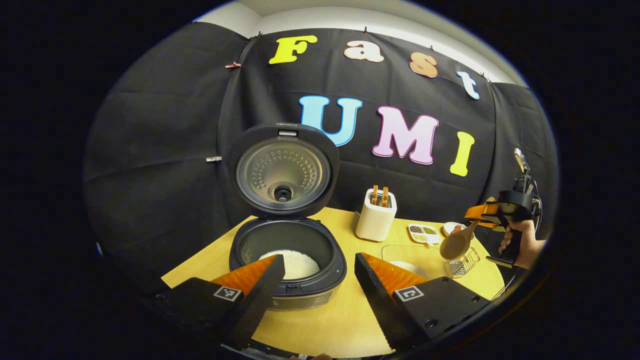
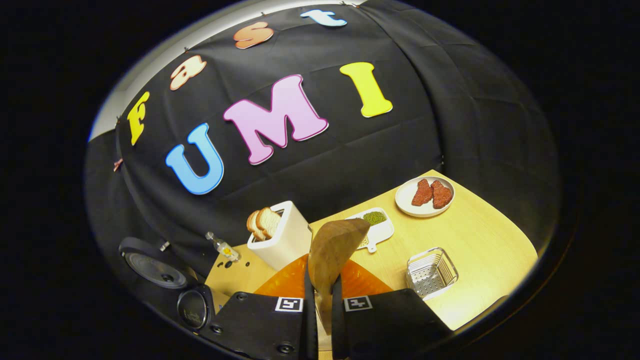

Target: Close the left gripper, press the button to open the rice cooker; take a wooden spoon from the chopstick holder with the right hand, scoop a spoonful of rice and pour it into the rice cooker, then put the wooden spoon back into the chopstick holder.

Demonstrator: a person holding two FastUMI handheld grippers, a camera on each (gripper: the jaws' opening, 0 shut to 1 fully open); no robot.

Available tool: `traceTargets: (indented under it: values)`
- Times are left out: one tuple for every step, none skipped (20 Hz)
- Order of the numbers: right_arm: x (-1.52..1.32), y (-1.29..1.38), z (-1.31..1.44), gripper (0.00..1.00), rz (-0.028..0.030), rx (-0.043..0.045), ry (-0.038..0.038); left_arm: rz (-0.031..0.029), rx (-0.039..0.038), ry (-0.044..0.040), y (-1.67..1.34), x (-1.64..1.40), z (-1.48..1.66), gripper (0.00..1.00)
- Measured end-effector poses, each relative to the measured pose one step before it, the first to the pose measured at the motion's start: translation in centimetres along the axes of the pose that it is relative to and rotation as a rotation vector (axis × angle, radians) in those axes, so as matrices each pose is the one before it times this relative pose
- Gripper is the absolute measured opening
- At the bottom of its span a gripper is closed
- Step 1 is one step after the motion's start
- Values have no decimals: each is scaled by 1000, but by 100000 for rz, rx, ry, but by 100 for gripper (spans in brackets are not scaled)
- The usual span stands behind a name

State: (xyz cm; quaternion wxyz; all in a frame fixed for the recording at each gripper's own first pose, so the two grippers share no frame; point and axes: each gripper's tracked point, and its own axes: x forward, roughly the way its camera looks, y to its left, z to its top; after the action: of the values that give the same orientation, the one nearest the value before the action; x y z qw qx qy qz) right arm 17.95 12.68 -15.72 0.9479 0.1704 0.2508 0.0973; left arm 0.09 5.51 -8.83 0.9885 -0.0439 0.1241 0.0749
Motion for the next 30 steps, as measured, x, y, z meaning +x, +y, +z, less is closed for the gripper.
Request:
traceTargets:
  values:
    - [518,327,-1226,15,-554,-1715,1262,-637,114,291,472,7,-263,96]
    - [371,229,-1146,15,-817,-1205,1241,-448,-396,-28,469,-40,-193,95]
    - [586,8,-981,15,-793,-872,603,-389,-726,274,409,178,-228,95]
    - [518,-42,-875,15,-1352,-957,248,-260,-793,929,450,186,-478,95]
    - [543,-294,-926,15,-2517,-1182,315,-14,-883,1026,481,249,-648,95]
    - [586,-482,-873,15,-3702,-915,732,103,-919,1291,498,215,-575,96]
    - [566,-280,-765,15,-2954,-1022,218,186,-962,1272,405,195,-782,95]
    - [681,183,-548,15,-1455,-1179,-257,395,-926,1231,528,131,-653,95]
    - [524,261,-458,15,-892,-1923,-760,542,-930,1255,451,196,-677,96]
    - [523,197,-671,15,-598,-2597,-237,181,-981,719,317,228,-396,95]
    - [267,246,-559,15,-215,-2536,-279,249,-1003,389,213,32,-322,95]
    - [184,623,-503,10,263,-1098,-426,76,-931,173,139,101,-138,95]
    - [43,560,-541,15,324,295,535,25,-774,368,45,126,-316,95]
    - [17,861,-949,16,483,1979,1939,-34,-781,336,59,75,4,95]
    - [-135,939,-800,16,1320,3153,2023,307,-1207,567,100,78,-156,95]
    - [-300,1055,-655,15,2003,3251,1729,205,-1568,276,5,-40,141,95]
    - [-51,974,-436,15,1616,2565,1443,411,-1566,-33,8,-26,197,95]
    - [-418,591,-394,15,788,1278,911,468,-1681,-649,4,-46,304,95]
    - [-173,488,-80,16,328,573,1225,238,-1746,-642,-12,-35,200,95]
    - [-90,520,-239,16,413,530,904,114,-1456,-540,-81,-119,297,95]
    - [-68,360,-158,15,577,1188,1601,334,-887,-356,-41,-77,-1,95]
    - [84,359,-266,16,975,2577,1942,114,-306,-183,34,-119,49,95]
    - [-25,420,-297,16,1447,3903,2508,10,143,-86,-45,-139,-69,95]
    - [64,450,-267,15,1221,4455,2308,145,524,-89,22,-170,15,95]
    - [-67,219,-123,16,657,3471,1588,77,782,-17,15,-116,-58,95]
    - [26,140,-2,16,590,1800,1280,822,802,680,177,-180,2,96]
    - [-40,183,-143,15,902,1016,1017,615,-62,103,145,-149,-39,95]
    - [-80,188,-49,15,1074,826,1037,-529,-811,-937,-148,-327,401,95]
    - [-167,286,-101,15,1537,1049,1024,-321,-933,-759,-256,-185,263,95]
    - [-187,387,-176,16,1610,1427,951,-185,-705,-214,-261,-152,162,95]
